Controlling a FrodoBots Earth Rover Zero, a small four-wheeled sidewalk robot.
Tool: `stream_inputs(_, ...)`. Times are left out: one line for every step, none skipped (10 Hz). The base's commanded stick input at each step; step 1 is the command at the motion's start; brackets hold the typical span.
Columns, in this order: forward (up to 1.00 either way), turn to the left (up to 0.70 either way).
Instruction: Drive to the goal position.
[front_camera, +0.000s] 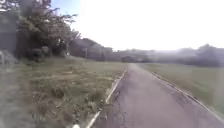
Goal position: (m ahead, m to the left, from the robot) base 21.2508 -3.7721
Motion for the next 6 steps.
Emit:
stream_inputs(0.7,-0.35)
stream_inputs(0.7,-0.35)
stream_inputs(0.7,-0.35)
stream_inputs(0.7,-0.35)
stream_inputs(0.7,-0.35)
stream_inputs(0.7,-0.35)
